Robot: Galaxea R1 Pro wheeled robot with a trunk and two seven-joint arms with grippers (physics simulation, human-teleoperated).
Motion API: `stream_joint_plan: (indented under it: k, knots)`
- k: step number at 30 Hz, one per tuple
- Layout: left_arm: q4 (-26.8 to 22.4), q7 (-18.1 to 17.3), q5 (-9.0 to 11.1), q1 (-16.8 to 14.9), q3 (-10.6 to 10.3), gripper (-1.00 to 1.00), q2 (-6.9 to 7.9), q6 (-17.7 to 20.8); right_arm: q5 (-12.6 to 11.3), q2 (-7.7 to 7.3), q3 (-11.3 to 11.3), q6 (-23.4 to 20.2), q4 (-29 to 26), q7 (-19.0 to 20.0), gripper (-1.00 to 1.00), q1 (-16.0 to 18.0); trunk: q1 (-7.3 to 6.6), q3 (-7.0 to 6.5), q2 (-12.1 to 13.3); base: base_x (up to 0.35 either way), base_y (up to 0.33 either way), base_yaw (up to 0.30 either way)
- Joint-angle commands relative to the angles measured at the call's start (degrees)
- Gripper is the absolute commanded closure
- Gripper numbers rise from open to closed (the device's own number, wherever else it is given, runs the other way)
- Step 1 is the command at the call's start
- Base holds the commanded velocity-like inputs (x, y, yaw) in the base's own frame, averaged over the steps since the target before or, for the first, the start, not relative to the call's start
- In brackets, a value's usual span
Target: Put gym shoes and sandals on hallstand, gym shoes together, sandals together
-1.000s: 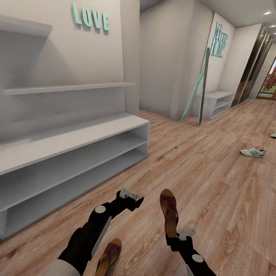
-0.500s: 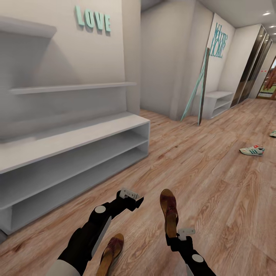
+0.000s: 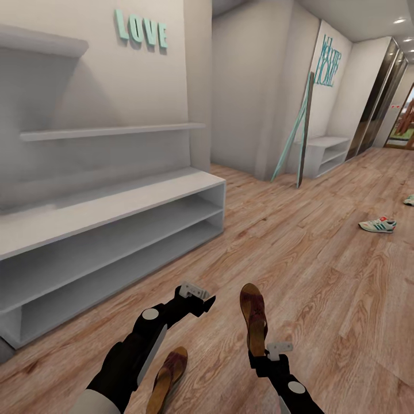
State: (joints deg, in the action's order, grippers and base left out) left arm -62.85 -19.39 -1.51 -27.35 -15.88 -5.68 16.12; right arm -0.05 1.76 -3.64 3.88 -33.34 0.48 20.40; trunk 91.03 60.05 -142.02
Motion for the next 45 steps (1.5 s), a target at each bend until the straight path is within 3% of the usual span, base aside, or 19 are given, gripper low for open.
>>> stream_joint_plan:
  k: [1, 32, 45]
  knots:
    - [-0.1, -0.2, -0.2, 0.0, 0.1, -1.00, -0.02, 0.3, -0.2, -0.01, 0.0, 0.2, 0.0, 0.0, 1.00, 0.0, -0.01, 0.05, 0.0, 0.000, 0.000, 0.000]
    - [-0.1, -0.3, -0.2, 0.0, 0.2, -1.00, -0.01, 0.3, -0.2, -0.01, -0.1, 0.2, 0.0, 0.0, 1.00, 0.0, -0.01, 0.05, 0.0, 0.000, 0.001, -0.261]
    - [-0.1, -0.2, -0.2, 0.0, 0.2, -1.00, 0.02, 0.3, -0.2, -0.01, -0.1, 0.1, 0.0, 0.0, 1.00, 0.0, -0.01, 0.05, 0.0, 0.000, 0.114, -0.035]
